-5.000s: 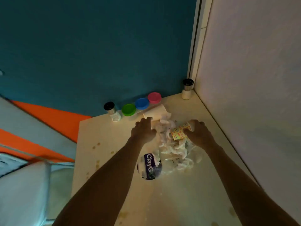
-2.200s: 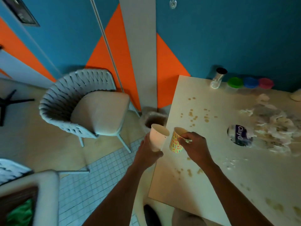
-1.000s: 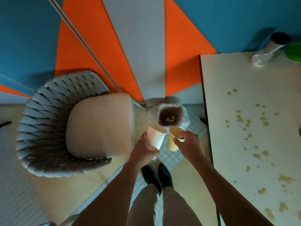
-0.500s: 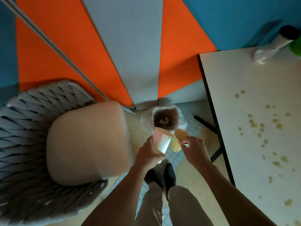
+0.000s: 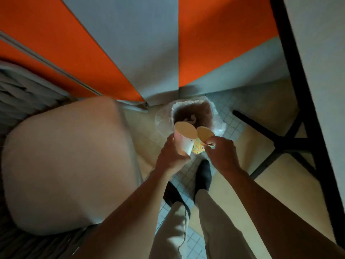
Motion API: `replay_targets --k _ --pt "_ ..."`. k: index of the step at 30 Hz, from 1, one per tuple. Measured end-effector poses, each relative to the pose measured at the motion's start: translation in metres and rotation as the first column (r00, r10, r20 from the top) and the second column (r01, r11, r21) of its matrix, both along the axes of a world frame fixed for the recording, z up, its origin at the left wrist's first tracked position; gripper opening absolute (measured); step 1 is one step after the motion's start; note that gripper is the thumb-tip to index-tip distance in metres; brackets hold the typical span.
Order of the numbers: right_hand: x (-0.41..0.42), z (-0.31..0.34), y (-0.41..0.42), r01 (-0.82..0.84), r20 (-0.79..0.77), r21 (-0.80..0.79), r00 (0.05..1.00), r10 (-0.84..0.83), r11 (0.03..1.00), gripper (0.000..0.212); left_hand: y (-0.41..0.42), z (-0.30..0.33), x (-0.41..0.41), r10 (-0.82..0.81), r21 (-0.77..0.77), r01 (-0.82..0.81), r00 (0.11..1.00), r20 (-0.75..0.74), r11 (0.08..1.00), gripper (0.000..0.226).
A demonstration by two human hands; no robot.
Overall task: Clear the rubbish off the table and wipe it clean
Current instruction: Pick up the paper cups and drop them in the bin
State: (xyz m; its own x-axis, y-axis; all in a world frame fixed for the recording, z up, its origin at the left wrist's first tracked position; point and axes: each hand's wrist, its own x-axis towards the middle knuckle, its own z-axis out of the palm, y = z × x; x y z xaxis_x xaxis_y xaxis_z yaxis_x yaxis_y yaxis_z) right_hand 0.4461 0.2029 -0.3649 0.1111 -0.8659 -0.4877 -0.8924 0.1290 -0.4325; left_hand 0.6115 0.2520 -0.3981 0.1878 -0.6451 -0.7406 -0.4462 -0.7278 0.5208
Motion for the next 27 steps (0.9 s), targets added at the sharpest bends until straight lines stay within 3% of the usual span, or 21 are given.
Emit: replay_targets --k 10,15,21,27 --pt "0.008 -0.14 -0.063 0.037 0.023 0.004 0.999 -0.038 0.999 0.022 -0.079 -0.132 -0.008 -0.057 -0.056 0.066 0.986 0.16 0.996 0.114" --pt "0.011 -0.19 -0.073 0.044 0.024 0.062 0.999 -0.046 0.997 0.029 -0.092 -0.181 -0.012 -0.049 -0.038 0.057 0.981 0.189 0.998 0.101" --pt "0.007 -0.208 -0.067 -0.07 -0.076 0.227 0.993 0.089 0.971 0.044 -0.087 -0.197 -0.015 -0.177 0.06 0.168 0.962 0.206 0.984 0.088" --pt "0.003 -0.171 -0.055 -0.198 -0.111 0.273 0.966 0.235 0.941 0.042 -0.072 -0.151 -0.015 -0.162 0.096 0.149 0.975 0.152 0.984 0.065"
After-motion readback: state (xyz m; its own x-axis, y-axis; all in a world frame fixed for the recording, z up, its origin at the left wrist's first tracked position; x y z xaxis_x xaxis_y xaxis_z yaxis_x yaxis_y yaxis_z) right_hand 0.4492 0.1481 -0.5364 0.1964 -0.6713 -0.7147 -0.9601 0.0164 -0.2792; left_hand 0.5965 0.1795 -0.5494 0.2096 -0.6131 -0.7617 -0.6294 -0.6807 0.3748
